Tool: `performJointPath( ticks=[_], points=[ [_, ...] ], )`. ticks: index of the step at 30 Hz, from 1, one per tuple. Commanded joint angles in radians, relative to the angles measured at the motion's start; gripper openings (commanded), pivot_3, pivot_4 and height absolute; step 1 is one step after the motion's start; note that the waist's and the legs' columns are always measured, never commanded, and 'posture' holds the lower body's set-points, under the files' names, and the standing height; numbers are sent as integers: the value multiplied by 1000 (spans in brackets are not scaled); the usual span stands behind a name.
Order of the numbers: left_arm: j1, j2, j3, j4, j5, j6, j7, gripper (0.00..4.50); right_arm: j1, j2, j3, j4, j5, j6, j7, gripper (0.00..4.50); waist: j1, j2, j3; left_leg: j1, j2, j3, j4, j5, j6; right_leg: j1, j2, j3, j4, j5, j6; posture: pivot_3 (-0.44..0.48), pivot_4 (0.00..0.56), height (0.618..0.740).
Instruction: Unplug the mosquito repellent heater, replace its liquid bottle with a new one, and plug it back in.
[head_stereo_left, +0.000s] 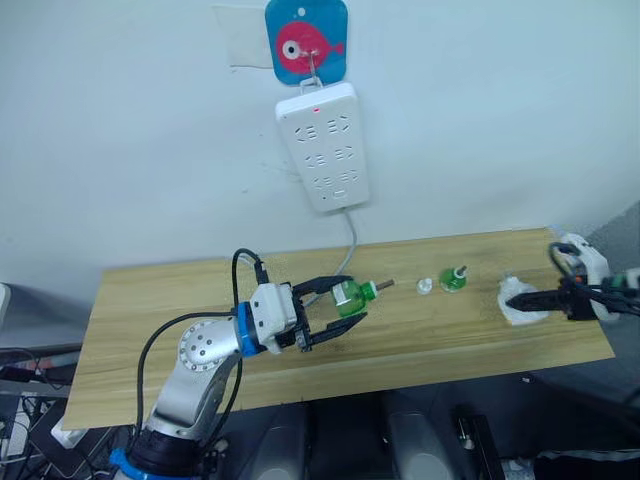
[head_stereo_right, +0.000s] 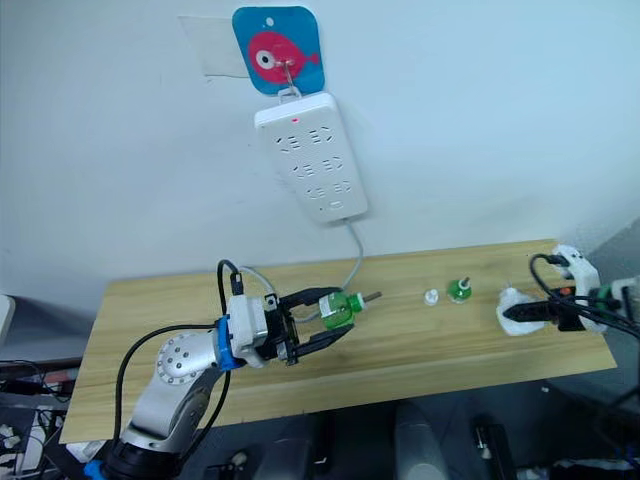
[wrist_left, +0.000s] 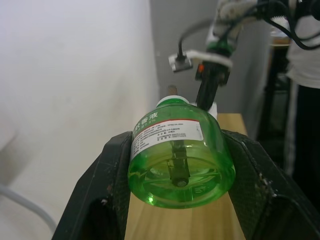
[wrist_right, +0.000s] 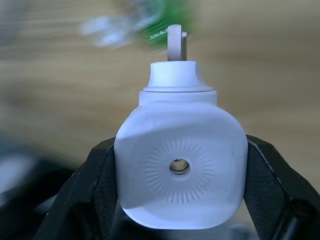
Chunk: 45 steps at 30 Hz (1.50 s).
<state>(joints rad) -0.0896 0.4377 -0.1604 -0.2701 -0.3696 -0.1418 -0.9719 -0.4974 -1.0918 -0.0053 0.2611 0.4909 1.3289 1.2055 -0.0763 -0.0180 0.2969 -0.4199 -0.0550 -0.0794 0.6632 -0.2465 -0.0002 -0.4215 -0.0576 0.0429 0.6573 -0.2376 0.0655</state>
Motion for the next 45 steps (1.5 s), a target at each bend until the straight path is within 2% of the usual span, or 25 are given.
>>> performJointPath(
  ticks=[1, 4, 9, 12, 14, 23, 38, 45],
  points=[
    [-2, 3, -3, -44, -38, -43, -45, 2243, 13, -17, -140, -79, 244, 212, 64, 2946, -7, 0, 0, 0, 0, 1, 0, 0, 0, 0, 0, 1, 1, 0, 0, -132, 293, 740],
    [-25, -2, -12, -39, -44, -69, -79, 2243, 2, 22, -220, -111, 525, 286, -31, 2946, -10, 0, 0, 1, 0, 3, 1, 0, 0, 1, -1, 2, 1, 0, 0, -138, 304, 740],
    [-56, -20, -23, -31, -46, -81, -95, 2243, -17, 123, -261, -96, 996, 286, -402, 2946, -8, -1, 1, 0, 0, 2, 0, -1, 1, 1, 1, 1, 0, 0, 0, -139, 305, 740],
    [-78, -28, -31, -13, -46, -80, -107, 2243, 47, 125, -194, -164, 1341, 156, -678, 2946, -5, -2, 1, -3, -1, 2, 1, -1, 2, -1, 1, 1, 0, 0, 0, -138, 311, 740],
    [-91, -31, -39, 1, -38, -70, -108, 2243, 84, 132, -161, -209, 1465, 70, -791, 2946, -4, -2, 1, -4, -1, 0, 2, -1, 2, -1, 1, -1, 0, 0, 0, -138, 311, 740],
    [-107, -44, -51, 19, -32, -58, -106, 2243, 110, 213, -156, -302, 1481, -6, -880, 2946, -7, -3, 1, -4, -1, 0, 2, -1, 2, -1, 2, -1, -1, 1, 1, -132, 317, 740],
    [-115, -36, -34, 66, -30, -79, -122, 2243, 106, 178, -148, -279, 1481, 21, -845, 2946, -7, -2, 2, -4, -1, 0, 2, -1, 2, -1, 0, 0, -1, 1, 1, -141, 329, 740],
    [-109, -51, -47, 67, -27, -63, -104, 2243, 130, 170, -131, -332, 1481, 12, -830, 2946, -7, -3, 2, -4, 0, -1, 2, -1, 2, -1, 0, 0, -2, 1, 1, -140, 325, 740]
  ],
)
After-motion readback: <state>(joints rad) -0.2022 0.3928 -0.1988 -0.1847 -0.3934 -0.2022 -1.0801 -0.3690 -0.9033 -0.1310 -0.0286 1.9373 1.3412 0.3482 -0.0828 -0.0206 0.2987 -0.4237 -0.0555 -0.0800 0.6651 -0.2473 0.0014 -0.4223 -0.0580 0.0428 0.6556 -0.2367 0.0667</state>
